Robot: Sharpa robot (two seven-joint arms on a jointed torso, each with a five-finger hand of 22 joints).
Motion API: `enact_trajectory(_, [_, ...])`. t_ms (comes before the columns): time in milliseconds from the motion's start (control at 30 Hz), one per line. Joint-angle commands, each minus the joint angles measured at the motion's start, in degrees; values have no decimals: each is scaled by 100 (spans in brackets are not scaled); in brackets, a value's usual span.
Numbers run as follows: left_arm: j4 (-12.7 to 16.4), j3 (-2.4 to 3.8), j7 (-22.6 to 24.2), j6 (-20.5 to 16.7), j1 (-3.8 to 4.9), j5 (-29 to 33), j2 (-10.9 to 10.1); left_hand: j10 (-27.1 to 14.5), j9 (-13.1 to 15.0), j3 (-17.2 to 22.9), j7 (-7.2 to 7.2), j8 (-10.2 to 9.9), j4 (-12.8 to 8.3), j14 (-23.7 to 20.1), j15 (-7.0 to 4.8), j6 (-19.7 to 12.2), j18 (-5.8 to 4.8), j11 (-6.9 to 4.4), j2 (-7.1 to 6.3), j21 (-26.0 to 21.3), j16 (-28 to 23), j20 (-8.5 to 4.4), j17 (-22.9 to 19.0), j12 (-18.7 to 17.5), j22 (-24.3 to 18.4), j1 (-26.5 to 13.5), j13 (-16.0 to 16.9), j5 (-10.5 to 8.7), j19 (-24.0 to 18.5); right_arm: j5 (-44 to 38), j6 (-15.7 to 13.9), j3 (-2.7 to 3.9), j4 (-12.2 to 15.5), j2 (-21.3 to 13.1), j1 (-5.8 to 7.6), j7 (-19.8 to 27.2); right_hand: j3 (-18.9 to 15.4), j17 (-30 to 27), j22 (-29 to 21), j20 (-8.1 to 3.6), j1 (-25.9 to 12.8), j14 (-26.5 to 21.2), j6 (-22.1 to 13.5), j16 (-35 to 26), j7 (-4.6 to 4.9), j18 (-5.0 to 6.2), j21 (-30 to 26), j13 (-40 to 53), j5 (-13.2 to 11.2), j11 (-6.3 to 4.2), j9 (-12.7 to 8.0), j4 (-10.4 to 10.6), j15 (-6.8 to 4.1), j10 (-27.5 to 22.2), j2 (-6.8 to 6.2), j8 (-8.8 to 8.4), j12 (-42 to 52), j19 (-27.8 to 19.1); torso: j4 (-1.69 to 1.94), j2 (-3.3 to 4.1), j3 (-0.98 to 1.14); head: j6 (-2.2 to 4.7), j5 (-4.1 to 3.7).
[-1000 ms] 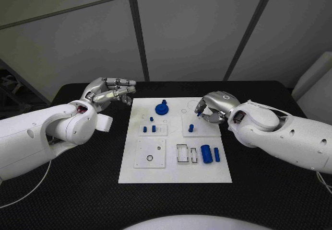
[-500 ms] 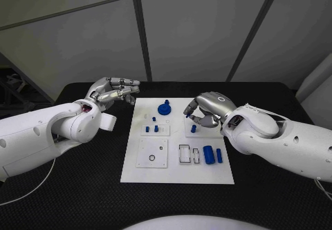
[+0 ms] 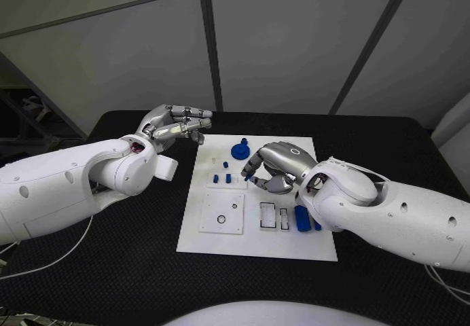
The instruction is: Assemble the parts on the task board
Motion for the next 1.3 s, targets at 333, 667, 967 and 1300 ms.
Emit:
enact_trajectory(333, [30,5,-17,24,8,13,72,-46,-7,-16,30,-24,-11,-9,22,-32,-61,13,36,-27,-39,21,-9,41,-7,-21,6,-30,-13,182,469,-103,-154,280,-199,126,-5,-2,-4,9,-93,290,-1,8,24,-76,21,7,-2,-48,5,-15,-18,93,7,-18,-48,11,-13,-3,10,-82,125])
enact_trajectory(667, [37,5,-25,37,9,13,92,-48,-5,-19,31,-23,-8,-8,24,-31,-62,14,42,-29,-39,23,-11,46,-9,-26,8,-30,-12,102,610,-157,-296,436,-240,28,-9,17,3,13,-104,293,-12,25,27,-76,26,13,-23,-45,7,-18,-14,82,19,-27,-61,7,-11,4,14,-133,164])
enact_trajectory(967, [40,5,-36,45,9,13,97,-48,-5,-19,31,-23,-8,-8,24,-31,-62,14,42,-29,-39,23,-11,46,-9,-26,8,-30,-12,-42,670,-165,-341,507,-246,-88,-12,27,8,18,-116,293,-31,36,35,-76,30,18,-36,-37,7,-21,-9,63,32,-41,-78,2,-15,2,13,-157,166])
enact_trajectory(1300, [38,5,-43,65,9,13,102,-53,-4,-25,33,-21,-4,-6,27,-33,-62,16,45,-34,-38,26,-14,53,-12,-35,10,-31,-11,-174,819,-169,-372,559,-247,-197,-21,28,10,22,-132,293,-33,40,38,-76,32,23,-54,-34,10,-17,-5,59,39,-44,-85,-1,-11,-6,14,-186,163])
